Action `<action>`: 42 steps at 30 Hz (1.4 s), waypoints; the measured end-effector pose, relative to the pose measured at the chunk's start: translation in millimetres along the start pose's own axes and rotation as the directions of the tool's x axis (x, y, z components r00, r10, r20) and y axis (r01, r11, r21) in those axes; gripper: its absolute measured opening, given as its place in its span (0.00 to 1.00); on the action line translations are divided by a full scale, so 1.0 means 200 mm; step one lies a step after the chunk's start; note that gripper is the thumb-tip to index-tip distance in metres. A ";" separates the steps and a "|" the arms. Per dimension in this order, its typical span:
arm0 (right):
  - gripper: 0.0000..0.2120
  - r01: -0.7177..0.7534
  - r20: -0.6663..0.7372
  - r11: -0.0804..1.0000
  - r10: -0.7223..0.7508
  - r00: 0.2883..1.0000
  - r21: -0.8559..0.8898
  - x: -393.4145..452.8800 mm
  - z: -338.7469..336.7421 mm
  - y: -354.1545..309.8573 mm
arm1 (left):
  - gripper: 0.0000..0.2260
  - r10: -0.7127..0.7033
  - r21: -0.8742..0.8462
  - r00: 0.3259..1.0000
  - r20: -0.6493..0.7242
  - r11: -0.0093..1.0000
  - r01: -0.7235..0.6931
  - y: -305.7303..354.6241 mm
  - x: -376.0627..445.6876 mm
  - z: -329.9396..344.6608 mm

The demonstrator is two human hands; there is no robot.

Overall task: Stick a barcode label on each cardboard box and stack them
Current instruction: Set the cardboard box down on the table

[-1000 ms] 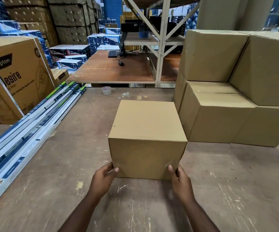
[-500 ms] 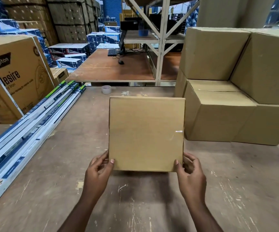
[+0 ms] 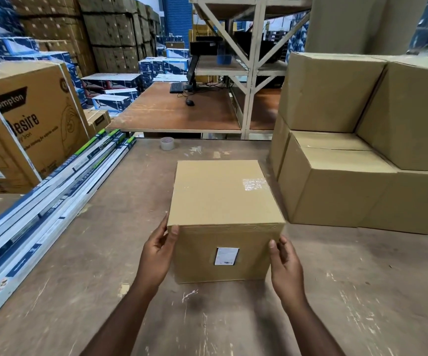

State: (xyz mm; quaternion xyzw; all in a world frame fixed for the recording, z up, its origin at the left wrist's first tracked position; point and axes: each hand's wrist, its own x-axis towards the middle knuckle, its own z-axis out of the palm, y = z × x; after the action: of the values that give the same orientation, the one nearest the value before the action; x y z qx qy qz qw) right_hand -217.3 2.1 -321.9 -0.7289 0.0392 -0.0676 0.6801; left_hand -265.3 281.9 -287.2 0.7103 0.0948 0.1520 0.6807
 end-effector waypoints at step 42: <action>0.17 0.497 0.382 0.378 -0.339 0.860 -0.781 0.28 0.06 -0.74 | 0.32 0.094 0.751 0.958 0.273 0.602 -0.273 0.48 0.16 0.17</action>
State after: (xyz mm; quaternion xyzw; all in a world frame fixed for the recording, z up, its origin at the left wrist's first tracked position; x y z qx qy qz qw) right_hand -164.6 16.9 -173.3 -0.9556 -0.1722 -0.1505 0.1858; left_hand -231.0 256.0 -189.2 0.9524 0.0068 0.0912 0.2908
